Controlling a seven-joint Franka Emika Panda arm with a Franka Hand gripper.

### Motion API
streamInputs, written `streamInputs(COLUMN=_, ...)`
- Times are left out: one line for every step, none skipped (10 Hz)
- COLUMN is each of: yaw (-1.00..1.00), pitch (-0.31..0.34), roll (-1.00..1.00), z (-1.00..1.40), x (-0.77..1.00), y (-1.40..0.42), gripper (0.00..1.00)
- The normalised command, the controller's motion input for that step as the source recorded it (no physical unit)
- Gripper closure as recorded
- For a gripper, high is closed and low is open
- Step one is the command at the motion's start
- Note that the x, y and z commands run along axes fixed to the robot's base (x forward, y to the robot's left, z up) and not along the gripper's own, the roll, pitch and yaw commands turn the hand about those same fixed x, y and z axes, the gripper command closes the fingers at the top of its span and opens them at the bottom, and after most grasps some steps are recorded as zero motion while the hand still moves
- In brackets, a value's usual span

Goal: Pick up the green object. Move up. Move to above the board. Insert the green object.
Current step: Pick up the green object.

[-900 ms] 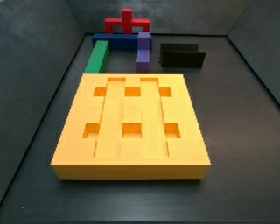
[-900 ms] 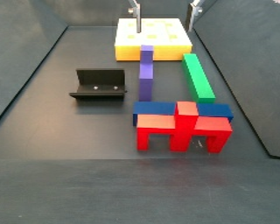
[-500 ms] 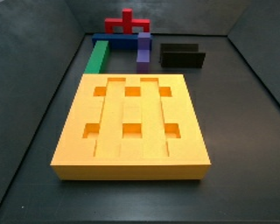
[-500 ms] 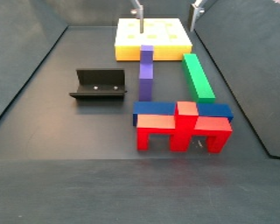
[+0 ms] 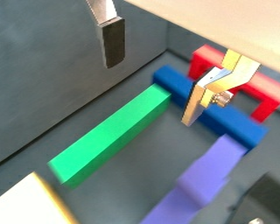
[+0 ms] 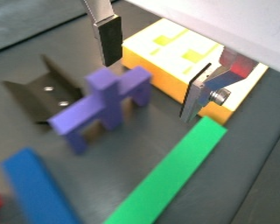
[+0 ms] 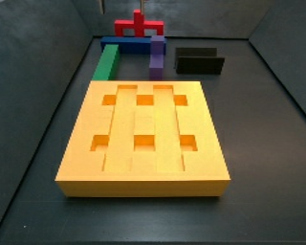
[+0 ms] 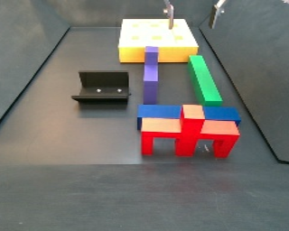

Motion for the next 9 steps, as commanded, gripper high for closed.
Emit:
streamInputs(yaw=-0.04, pitch=0.0, roll=0.0, z=-1.0, x=-0.17, y=-0.15, gripper=0.0)
streamInputs(yaw=-0.11, pitch=0.0, roll=0.0, z=-1.0, x=-0.16, y=-0.03, gripper=0.0)
streamInputs(yaw=-0.1, pitch=0.0, roll=0.02, z=-1.0, x=-0.33, y=0.1, gripper=0.0)
streamInputs(yaw=-0.06, pitch=0.0, roll=0.08, z=-0.93, x=-0.41, y=0.16, gripper=0.0)
streamInputs(yaw=-0.06, pitch=0.0, roll=0.12, z=-0.86, x=-0.28, y=0.1, gripper=0.0)
streamInputs(yaw=-0.05, pitch=0.0, roll=0.15, z=-0.86, x=-0.25, y=0.03, gripper=0.0)
streamInputs(yaw=-0.03, pitch=0.0, roll=0.21, z=-0.83, x=-0.09, y=0.0, gripper=0.0)
streamInputs(yaw=-0.02, pitch=0.021, roll=0.33, z=-0.69, x=0.06, y=-0.13, gripper=0.0)
streamInputs(yaw=-0.06, pitch=0.033, roll=0.35, z=-0.63, x=0.1, y=-0.07, gripper=0.0)
